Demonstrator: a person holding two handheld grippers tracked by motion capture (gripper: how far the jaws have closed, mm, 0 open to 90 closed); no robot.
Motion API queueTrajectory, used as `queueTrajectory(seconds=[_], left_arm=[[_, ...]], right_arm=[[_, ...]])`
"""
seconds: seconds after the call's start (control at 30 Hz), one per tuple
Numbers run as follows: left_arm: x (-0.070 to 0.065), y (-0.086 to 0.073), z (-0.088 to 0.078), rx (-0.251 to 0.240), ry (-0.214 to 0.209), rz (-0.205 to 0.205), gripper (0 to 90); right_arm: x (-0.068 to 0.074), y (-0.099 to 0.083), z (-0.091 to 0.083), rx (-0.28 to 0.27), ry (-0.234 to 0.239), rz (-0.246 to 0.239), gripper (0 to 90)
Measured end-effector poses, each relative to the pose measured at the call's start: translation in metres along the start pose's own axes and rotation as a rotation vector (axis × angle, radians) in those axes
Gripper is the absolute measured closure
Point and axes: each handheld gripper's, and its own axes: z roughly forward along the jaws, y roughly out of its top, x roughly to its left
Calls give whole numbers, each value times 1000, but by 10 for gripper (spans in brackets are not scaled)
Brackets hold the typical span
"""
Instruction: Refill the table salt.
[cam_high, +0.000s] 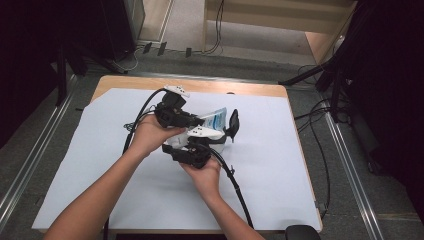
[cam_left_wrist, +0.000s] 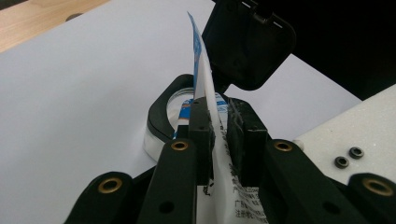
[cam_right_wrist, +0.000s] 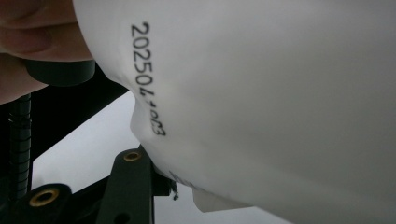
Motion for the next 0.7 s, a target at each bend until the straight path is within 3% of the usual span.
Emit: queueTrajectory(seconds=[0.37, 0.5, 0.7], left_arm=[[0, 0, -1, 11, -9, -3, 810], [-1, -1, 0, 23, 4, 17, 810], [1, -1, 1, 6, -6, 7, 810]], right_arm=[[1, 2, 1, 10, 1, -13, 566], [1, 1, 2, 20, 6, -11, 566], [0, 1, 1, 20, -1, -11, 567]])
